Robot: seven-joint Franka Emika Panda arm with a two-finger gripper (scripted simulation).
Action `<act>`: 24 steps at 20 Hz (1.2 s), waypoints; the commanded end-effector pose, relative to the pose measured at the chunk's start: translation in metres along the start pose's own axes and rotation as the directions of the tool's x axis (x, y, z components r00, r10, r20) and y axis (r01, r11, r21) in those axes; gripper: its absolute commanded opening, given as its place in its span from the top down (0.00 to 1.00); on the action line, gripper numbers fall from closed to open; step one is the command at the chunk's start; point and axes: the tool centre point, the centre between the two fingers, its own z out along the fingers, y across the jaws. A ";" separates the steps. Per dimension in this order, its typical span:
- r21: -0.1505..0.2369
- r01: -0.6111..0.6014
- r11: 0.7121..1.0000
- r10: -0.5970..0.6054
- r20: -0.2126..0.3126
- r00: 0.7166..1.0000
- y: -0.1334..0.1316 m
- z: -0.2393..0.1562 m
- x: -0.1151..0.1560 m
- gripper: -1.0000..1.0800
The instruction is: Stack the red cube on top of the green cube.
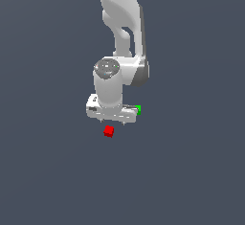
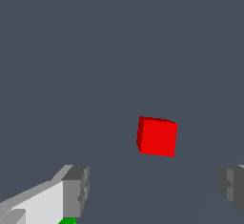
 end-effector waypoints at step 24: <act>0.000 -0.114 0.993 0.114 0.017 0.993 0.024 0.088 0.002 0.04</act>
